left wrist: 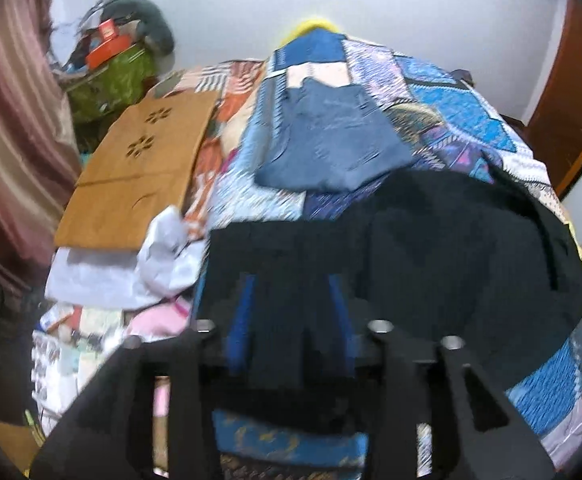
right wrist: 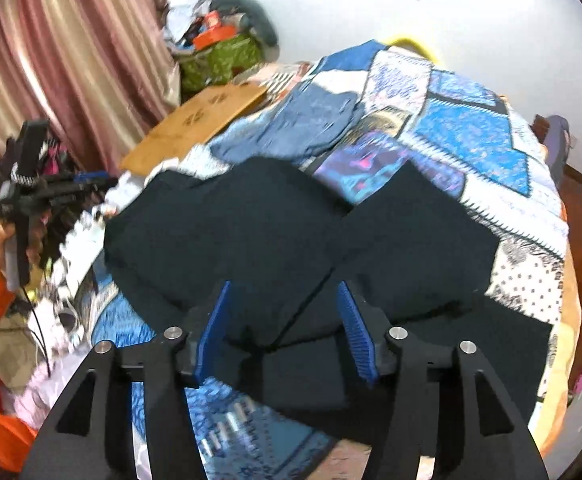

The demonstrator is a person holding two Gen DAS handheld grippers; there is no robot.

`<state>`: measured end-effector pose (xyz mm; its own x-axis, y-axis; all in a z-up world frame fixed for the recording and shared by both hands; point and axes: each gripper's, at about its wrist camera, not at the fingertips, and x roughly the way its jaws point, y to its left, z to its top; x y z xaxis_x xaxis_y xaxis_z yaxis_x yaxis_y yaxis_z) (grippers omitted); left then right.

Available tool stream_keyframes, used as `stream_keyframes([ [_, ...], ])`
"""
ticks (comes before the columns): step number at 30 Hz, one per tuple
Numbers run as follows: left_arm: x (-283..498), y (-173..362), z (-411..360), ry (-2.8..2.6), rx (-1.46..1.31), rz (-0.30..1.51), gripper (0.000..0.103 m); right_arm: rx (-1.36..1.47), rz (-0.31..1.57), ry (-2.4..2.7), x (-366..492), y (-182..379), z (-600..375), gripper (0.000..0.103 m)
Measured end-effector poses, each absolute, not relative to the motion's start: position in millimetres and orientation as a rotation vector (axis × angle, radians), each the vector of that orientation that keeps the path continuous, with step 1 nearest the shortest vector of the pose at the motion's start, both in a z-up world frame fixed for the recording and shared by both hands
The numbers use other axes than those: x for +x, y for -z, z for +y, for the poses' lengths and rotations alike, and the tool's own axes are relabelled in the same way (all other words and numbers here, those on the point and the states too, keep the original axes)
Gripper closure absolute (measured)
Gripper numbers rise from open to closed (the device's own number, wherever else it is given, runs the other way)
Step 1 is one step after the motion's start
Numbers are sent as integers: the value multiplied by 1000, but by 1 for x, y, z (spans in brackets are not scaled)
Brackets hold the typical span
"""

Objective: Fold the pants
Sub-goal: 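Lift the waistband with both grippers and fold it over toward the hems, then lay the folded waistband down and open both grippers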

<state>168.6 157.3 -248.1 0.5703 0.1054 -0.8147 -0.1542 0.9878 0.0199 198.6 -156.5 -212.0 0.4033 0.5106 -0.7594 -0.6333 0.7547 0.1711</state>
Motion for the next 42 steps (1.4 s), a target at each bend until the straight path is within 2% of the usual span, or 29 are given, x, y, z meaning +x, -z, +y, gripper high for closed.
stream_keyframes([
  [5,212,246,131,-101,-25,943,46,-145,855,-629,238,202,-166,47],
  [7,229,247,121,-83,-24,944,36,-132,869,-608,258,205,-168,47],
  [12,266,258,106,-59,-12,951,31,-89,908,-559,310,224,-167,47],
  [19,296,291,102,-48,-15,1006,30,-52,1021,-565,372,265,-149,48],
  [24,301,310,105,-42,-28,1039,30,-128,1147,-581,399,300,-134,48],
  [27,301,316,107,-50,-37,1052,30,-122,1139,-585,402,305,-136,49],
  [28,301,317,108,-53,-39,1056,30,-124,1132,-584,401,304,-136,53],
  [29,301,318,109,-56,-41,1060,30,-126,1121,-580,400,303,-137,64],
  [30,300,318,109,-60,-42,1062,30,-128,1108,-575,398,301,-138,70],
  [32,297,315,109,-70,-44,1064,30,-138,1092,-575,395,296,-138,92],
  [40,267,289,88,-16,-39,1051,30,-115,967,-511,377,249,-162,95],
  [42,260,280,78,-8,-10,1037,27,-100,918,-491,365,229,-181,95],
])
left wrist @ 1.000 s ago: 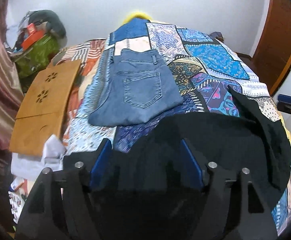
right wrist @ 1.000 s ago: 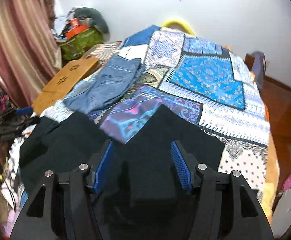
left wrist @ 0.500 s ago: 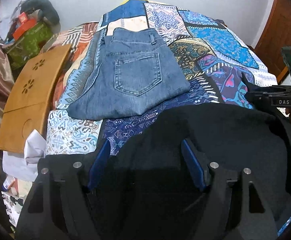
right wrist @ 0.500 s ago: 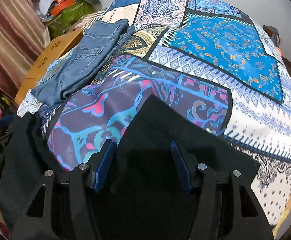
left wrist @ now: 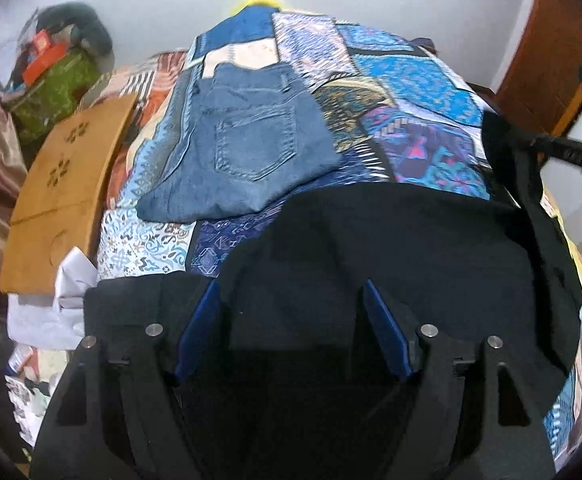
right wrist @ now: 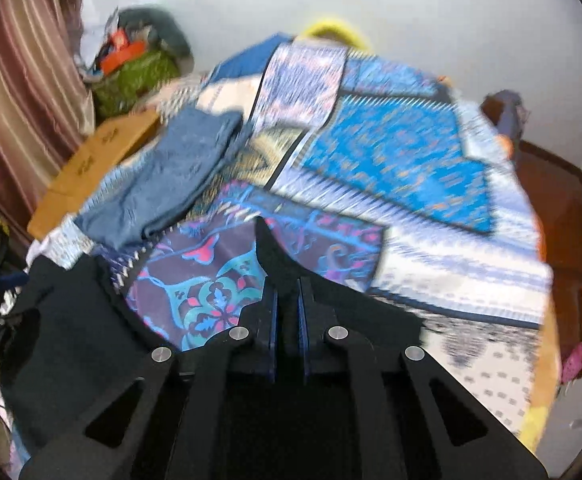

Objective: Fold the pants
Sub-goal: 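Lay the folded waistband down and open both grippers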

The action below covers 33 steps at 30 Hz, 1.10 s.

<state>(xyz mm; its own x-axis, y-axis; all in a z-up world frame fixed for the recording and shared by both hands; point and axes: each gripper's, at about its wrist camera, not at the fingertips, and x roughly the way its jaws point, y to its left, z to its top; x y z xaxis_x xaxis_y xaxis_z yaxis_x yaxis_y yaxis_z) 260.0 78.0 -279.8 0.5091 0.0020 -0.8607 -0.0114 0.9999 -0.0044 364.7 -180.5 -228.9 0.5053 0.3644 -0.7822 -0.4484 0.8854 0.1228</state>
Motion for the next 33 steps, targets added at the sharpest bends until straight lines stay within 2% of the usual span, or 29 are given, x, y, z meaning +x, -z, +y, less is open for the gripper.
stream_keyframes([
  [4,248,265,58,25,17,1004,21,-98,856,-451,333,196,-218,96],
  [9,239,257,24,87,45,996,20,-85,847,-374,284,186,-276,96],
  [13,233,260,-3,121,103,1013,20,-55,902,-319,250,213,-310,96],
  [19,232,272,-32,154,164,1055,20,0,1029,-269,217,283,-332,94],
  [21,234,274,-40,161,179,1066,20,6,1029,-253,205,296,-333,88],
  [23,237,275,-46,167,191,1075,20,-5,1020,-228,197,298,-335,71],
  [26,245,269,-54,176,213,1073,20,-22,997,-195,190,292,-348,58],
  [28,252,264,-55,181,217,1065,20,-3,986,-191,188,286,-362,55],
  [33,284,254,-61,205,207,1054,20,83,940,-174,194,263,-391,55],
])
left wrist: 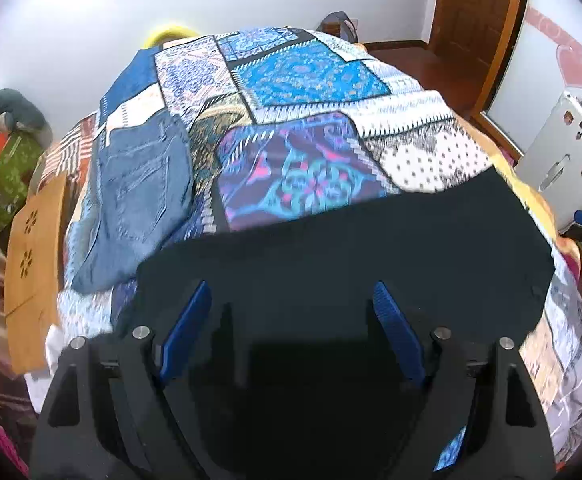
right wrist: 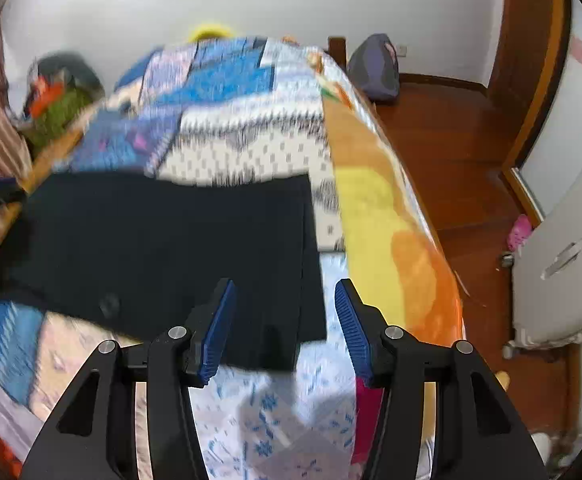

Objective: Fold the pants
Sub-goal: 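Lay the folded waistband down and open both grippers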

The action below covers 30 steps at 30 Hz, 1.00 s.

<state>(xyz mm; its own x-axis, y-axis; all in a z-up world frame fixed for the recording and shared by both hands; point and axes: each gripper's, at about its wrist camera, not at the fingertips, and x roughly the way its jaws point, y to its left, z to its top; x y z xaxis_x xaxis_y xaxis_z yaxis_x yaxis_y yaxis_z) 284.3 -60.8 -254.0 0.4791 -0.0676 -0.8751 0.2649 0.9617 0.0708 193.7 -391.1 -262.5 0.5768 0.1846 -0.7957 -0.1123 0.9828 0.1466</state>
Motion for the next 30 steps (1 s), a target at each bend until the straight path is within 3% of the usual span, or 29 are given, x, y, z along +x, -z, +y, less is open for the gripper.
stream_keyframes([
  [9,345,288,-80,250,266,1140,20,67,933,-232,260,283,-377,55],
  [14,361,312,-79,254,316,1172,20,48,999,-227,301,316,-372,73],
  [18,362,317,-73,292,276,1171,20,51,1033,-214,313,330,-375,79],
  [20,362,318,-71,306,258,1168,24,35,1024,-219,311,329,-373,80],
  [25,360,315,-75,305,256,1146,60,-67,974,-201,300,324,-365,92],
  [30,355,306,-71,266,261,1119,64,-163,895,-129,296,306,-360,93],
])
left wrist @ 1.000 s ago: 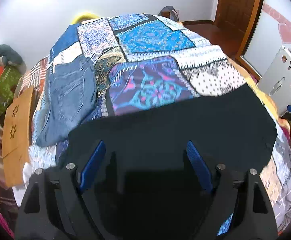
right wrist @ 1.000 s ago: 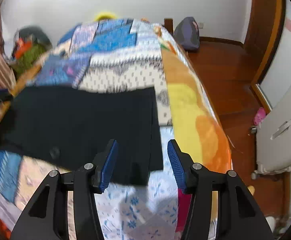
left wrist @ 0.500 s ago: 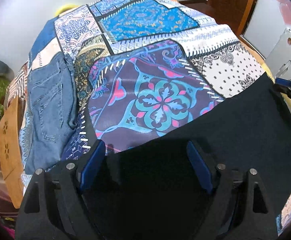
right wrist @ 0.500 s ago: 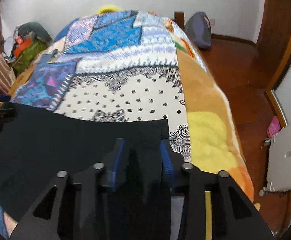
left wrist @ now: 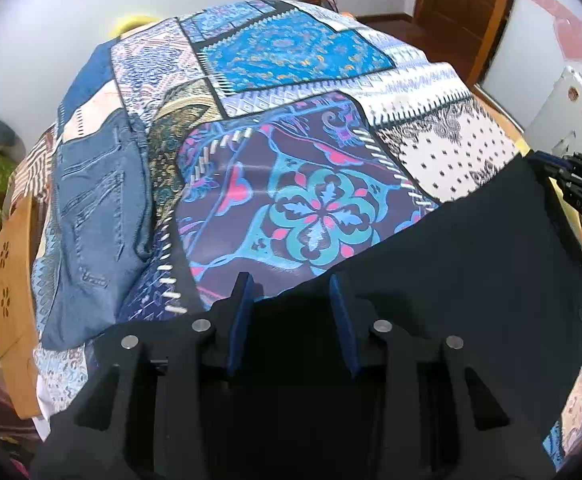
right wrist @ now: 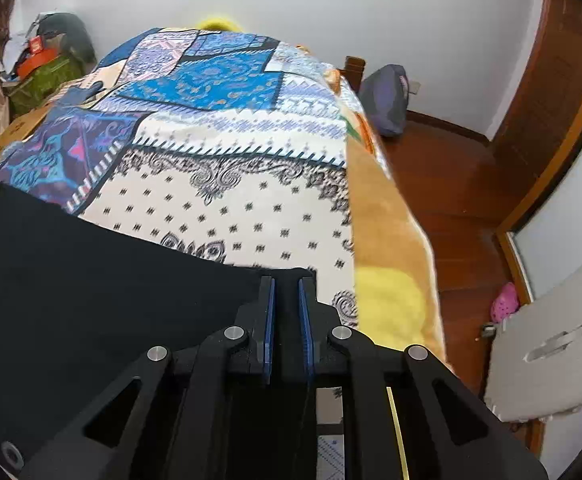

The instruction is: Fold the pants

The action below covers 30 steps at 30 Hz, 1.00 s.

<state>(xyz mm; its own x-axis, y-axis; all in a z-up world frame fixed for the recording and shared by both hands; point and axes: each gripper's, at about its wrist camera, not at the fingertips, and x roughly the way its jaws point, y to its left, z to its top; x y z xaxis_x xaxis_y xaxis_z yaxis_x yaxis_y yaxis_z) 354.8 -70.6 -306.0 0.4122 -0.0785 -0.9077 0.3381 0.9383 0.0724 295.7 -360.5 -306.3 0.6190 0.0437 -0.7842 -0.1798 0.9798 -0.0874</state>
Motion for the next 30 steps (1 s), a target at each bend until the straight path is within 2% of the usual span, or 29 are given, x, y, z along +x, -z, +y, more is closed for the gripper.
stream_keyframes([
  [5,339,272,-25,225,99,1057,63,-256,958,-103,315,301,-347,89],
  [7,329,258,-2,209,57,1037,53,-280,949,-77,316,292,-340,85],
  [9,314,243,24,166,41,999,42,-264,929,-125,313,270,-328,75],
  [11,296,228,54,116,34,954,39,-218,890,-196,310,248,-310,60],
  [16,259,210,136,-20,-2,910,33,-163,832,-421,306,200,-232,58],
  [22,236,227,210,-126,-45,948,30,-140,847,-683,312,193,-116,53],
  [30,240,312,263,-149,-155,1090,29,-264,997,-835,341,252,4,53],
])
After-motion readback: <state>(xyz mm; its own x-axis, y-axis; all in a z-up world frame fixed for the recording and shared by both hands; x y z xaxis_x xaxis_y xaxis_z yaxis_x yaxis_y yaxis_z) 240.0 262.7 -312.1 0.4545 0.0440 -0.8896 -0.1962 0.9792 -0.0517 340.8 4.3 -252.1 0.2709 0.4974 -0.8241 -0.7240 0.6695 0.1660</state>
